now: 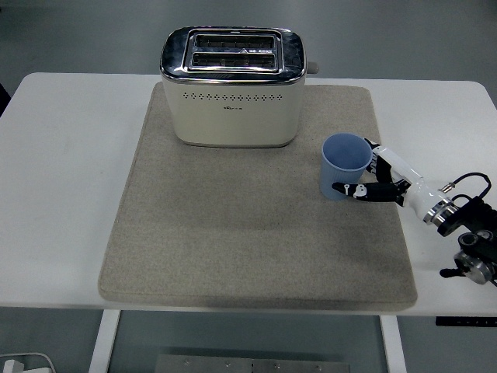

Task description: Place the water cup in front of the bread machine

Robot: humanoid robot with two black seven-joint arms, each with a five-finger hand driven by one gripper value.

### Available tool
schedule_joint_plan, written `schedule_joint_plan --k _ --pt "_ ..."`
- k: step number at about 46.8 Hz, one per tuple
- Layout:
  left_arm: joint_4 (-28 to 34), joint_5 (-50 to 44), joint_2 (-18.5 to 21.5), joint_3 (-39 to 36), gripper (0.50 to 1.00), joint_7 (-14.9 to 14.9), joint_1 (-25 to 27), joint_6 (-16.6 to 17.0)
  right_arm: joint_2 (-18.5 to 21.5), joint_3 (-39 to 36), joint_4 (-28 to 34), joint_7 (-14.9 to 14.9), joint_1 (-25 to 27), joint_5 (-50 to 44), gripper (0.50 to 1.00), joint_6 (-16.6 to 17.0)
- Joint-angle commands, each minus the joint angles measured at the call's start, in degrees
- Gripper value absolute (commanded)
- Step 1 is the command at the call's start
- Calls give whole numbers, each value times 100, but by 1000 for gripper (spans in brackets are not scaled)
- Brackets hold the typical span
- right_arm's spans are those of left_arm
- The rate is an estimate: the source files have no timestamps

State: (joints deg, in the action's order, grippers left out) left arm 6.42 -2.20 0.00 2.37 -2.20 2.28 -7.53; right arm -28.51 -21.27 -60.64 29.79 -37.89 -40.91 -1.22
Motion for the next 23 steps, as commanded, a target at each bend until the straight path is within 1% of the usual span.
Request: schedule_joint_plan --k 1,7,9,10,12,15,18,23 --pt "0 0 0 0 1000 0 0 -3 74 0 -1 -9 -8 -13 913 -19" --pt "0 0 0 0 1000 0 0 6 109 26 -1 -79 -43 -31 903 -45" --pt "0 0 0 0 1000 0 0 6 109 35 -1 -79 -78 -31 887 -45" --pt "0 0 0 0 1000 0 0 6 109 35 -1 -79 -79 -31 869 -54" --pt "0 0 0 0 1000 0 0 6 109 35 -1 -79 -87 -40 815 -63" --pt "0 0 0 0 1000 0 0 6 118 53 8 -88 -122 -40 695 -80" --pt "0 0 0 0 1000 0 0 6 118 149 8 -123 -193 -40 500 -124" --pt "0 0 0 0 1000 0 0 6 118 430 43 -351 -359 -49 500 -387"
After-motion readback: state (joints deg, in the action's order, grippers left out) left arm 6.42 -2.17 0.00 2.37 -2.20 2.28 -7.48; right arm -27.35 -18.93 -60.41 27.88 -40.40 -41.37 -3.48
